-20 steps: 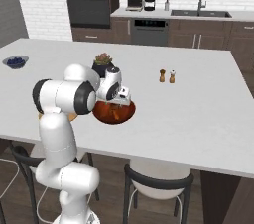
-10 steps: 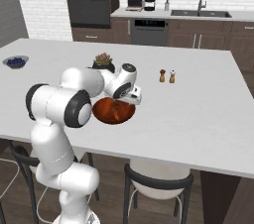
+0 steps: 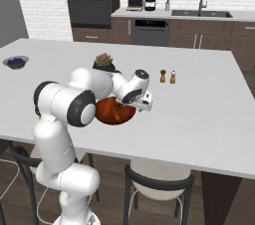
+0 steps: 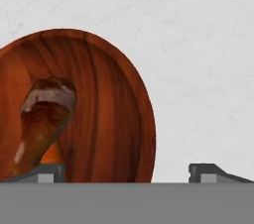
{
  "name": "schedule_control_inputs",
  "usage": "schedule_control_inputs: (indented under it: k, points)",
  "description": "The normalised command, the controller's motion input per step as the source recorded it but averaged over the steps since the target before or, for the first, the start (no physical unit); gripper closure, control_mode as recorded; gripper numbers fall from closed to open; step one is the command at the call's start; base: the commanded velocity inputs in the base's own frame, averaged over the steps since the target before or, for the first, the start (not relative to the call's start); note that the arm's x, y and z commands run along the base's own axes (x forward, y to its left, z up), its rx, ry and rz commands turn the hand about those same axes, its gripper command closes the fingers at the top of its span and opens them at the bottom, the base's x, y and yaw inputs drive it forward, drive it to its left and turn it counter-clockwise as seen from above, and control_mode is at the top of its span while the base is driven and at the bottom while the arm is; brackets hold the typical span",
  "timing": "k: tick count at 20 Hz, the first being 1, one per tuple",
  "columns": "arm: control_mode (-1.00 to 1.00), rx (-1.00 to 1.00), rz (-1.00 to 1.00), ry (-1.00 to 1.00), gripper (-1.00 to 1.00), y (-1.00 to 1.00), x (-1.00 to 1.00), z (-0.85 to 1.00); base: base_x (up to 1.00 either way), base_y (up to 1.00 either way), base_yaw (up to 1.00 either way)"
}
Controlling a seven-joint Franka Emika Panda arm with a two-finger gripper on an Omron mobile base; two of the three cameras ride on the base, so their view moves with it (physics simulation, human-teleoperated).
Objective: Pick the chicken drumstick and carrot from their plates and place them in the bowl. Then put the bowl in the fridge.
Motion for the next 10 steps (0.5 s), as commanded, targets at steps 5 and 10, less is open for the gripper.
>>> schedule_control_inputs:
  k: [5, 10]
  points:
    - [-1.0, 0.0, 0.0, 0.0, -1.0, -0.03, 0.0, -0.31, 0.0, 0.0, 0.0]
    - [-1.0, 0.0, 0.0, 0.0, -1.0, 0.0, 0.09, -0.3, 0.0, 0.0, 0.0]
